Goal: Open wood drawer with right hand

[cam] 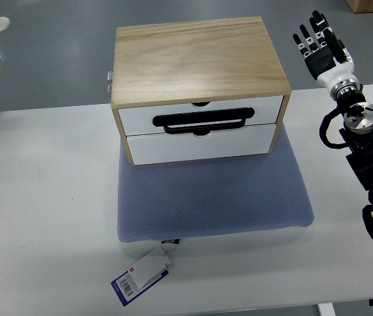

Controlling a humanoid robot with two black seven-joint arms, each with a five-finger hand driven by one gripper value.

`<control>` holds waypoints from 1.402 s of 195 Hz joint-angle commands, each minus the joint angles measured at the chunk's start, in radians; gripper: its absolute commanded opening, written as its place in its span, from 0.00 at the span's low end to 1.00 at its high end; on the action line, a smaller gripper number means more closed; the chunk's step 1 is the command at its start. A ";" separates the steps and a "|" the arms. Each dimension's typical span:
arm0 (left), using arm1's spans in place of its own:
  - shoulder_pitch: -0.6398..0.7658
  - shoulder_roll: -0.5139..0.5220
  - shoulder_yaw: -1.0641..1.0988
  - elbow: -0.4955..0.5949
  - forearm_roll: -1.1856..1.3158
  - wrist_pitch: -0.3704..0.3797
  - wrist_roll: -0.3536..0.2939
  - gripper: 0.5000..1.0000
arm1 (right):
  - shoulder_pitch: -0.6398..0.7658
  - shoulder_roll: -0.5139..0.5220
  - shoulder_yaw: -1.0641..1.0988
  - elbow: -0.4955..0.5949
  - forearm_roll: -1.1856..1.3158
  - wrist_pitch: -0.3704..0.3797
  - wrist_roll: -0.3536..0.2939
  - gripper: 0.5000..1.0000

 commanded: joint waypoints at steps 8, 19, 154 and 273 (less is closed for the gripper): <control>0.000 0.000 0.000 0.000 0.000 0.000 0.000 1.00 | 0.000 0.001 0.000 0.000 0.000 0.000 0.000 0.89; 0.000 0.000 -0.001 0.000 -0.002 0.001 0.000 1.00 | 0.001 0.001 0.000 0.000 0.000 0.000 0.000 0.89; -0.003 0.000 0.000 -0.012 0.001 -0.012 0.000 1.00 | 0.277 -0.220 -0.422 0.014 -0.029 -0.031 -0.041 0.89; -0.004 0.000 0.000 -0.014 0.001 -0.017 0.000 1.00 | 1.014 -0.219 -1.420 0.417 -0.262 0.184 -0.353 0.89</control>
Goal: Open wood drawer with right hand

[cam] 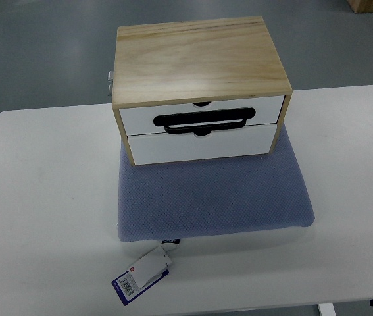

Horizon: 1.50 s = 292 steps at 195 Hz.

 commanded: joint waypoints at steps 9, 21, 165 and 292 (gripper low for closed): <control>0.001 0.000 0.000 0.001 -0.004 0.002 0.000 1.00 | 0.143 0.019 -0.157 0.167 -0.005 0.094 -0.048 0.89; 0.000 0.000 0.000 0.003 -0.004 0.000 0.000 1.00 | 0.172 0.024 -0.180 0.234 -0.004 0.125 -0.068 0.89; 0.001 0.000 0.000 0.014 -0.006 0.002 0.000 1.00 | 0.174 0.064 -0.321 0.505 0.047 0.055 -0.226 0.88; 0.004 0.000 0.000 0.012 -0.006 0.002 0.000 1.00 | 0.114 0.065 -0.370 0.505 0.039 0.042 -0.240 0.88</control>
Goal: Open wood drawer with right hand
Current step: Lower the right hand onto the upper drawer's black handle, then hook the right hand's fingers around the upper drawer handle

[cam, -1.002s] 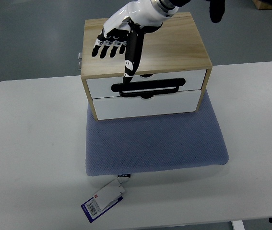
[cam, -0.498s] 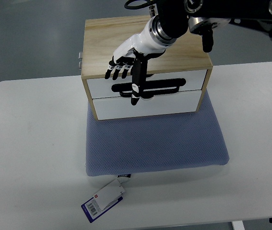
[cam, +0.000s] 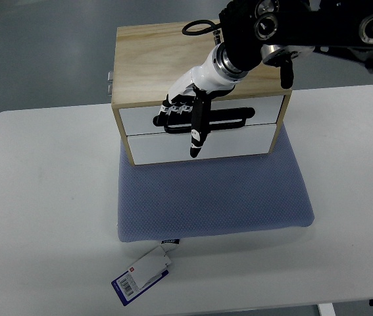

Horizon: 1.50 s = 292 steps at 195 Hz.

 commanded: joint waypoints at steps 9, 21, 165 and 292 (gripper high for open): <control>0.001 0.000 0.000 0.000 0.000 0.000 0.000 1.00 | 0.000 0.001 -0.020 0.000 -0.003 -0.013 -0.005 0.88; 0.001 0.000 0.000 -0.002 0.000 0.000 0.000 1.00 | 0.000 0.001 -0.032 0.000 -0.003 -0.019 -0.011 0.88; 0.001 0.000 0.000 0.000 0.000 0.000 -0.001 1.00 | -0.042 -0.005 -0.063 -0.002 -0.001 -0.028 -0.018 0.88; 0.003 0.000 0.000 0.000 0.000 0.000 0.000 1.00 | -0.031 -0.010 -0.072 -0.002 -0.003 -0.030 -0.018 0.88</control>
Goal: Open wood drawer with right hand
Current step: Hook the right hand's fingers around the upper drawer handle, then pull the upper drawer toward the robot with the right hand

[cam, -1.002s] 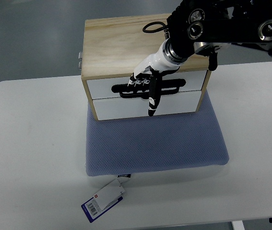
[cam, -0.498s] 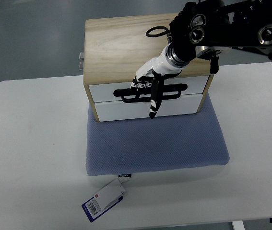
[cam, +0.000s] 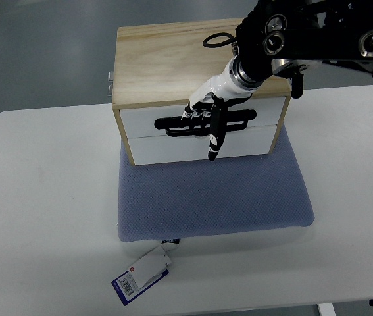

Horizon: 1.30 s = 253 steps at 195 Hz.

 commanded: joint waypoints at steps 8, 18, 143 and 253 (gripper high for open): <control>0.000 0.000 0.000 0.000 0.000 0.000 -0.001 1.00 | -0.003 0.006 -0.014 0.000 -0.002 -0.001 0.000 0.88; 0.000 0.000 0.000 0.000 0.000 0.000 -0.001 1.00 | -0.009 0.008 -0.014 0.000 -0.002 -0.001 0.000 0.88; 0.000 0.000 -0.002 0.002 0.000 0.000 0.000 1.00 | -0.029 0.005 -0.012 0.002 -0.006 0.046 0.001 0.88; 0.000 0.000 -0.002 0.002 0.000 0.000 0.000 1.00 | 0.001 -0.046 -0.003 0.080 0.018 0.162 0.006 0.88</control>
